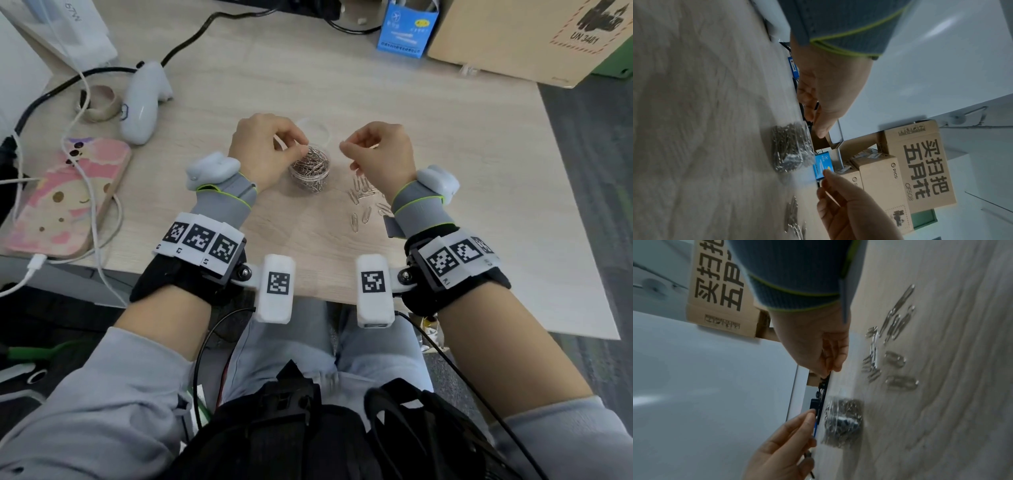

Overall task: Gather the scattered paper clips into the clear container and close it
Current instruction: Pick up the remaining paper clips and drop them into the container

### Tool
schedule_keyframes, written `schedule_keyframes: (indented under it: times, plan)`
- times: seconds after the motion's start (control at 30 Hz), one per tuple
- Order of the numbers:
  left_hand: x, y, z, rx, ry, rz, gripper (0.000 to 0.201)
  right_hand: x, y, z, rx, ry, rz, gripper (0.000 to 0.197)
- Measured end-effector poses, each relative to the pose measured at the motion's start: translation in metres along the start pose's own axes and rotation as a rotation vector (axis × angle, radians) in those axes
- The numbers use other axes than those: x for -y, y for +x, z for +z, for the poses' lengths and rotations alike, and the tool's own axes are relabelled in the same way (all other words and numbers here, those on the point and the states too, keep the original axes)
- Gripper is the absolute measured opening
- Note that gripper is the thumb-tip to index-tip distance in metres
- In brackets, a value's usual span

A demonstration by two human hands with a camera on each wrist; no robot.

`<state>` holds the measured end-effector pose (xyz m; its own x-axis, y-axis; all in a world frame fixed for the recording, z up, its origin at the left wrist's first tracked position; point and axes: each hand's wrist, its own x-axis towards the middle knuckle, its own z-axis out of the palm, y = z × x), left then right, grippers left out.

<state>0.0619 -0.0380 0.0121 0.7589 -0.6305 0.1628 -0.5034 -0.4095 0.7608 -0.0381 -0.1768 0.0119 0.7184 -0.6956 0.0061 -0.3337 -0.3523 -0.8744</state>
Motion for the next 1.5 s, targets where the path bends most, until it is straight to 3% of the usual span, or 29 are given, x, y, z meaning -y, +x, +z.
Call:
schedule_keyframes:
  times: [0.07, 0.2, 0.37, 0.47, 0.67, 0.73, 0.9, 1.17, 1.5]
  plan:
    - [-0.01, -0.001, 0.002, 0.0, -0.047, 0.043, 0.014, -0.009, -0.002, -0.011, -0.044, -0.072, 0.002, 0.013]
    - [-0.036, 0.0, 0.014, 0.089, -0.086, 0.185, 0.02, -0.029, -0.008, -0.036, -0.116, -0.193, 0.02, 0.031]
    - [-0.061, -0.008, 0.049, 0.45, 0.157, 0.17, 0.038, -0.038, -0.02, -0.057, 0.001, -0.365, 0.037, 0.035]
    - [-0.064, -0.02, 0.064, 0.628, 0.26, 0.205, 0.077, -0.045, -0.029, -0.062, 0.075, -0.432, -0.027, 0.036]
    - [-0.05, -0.035, 0.069, 0.664, 0.281, 0.28, 0.096, -0.053, -0.042, -0.063, 0.144, -0.365, -0.108, 0.024]
    - [-0.048, -0.036, 0.066, 0.672, 0.3, 0.272, 0.095, -0.054, -0.048, -0.066, 0.114, -0.352, -0.102, 0.023]
    - [-0.046, -0.026, 0.06, 0.638, 0.434, 0.223, 0.078, -0.059, -0.05, -0.072, 0.132, -0.39, -0.016, 0.051]
    - [-0.052, -0.027, 0.07, 0.473, 0.371, 0.217, 0.046, -0.05, -0.051, -0.058, 0.123, -0.349, 0.005, 0.057]
    - [-0.055, -0.018, 0.075, 0.451, 0.376, 0.174, 0.023, -0.045, -0.039, -0.052, 0.134, -0.36, -0.021, 0.023]
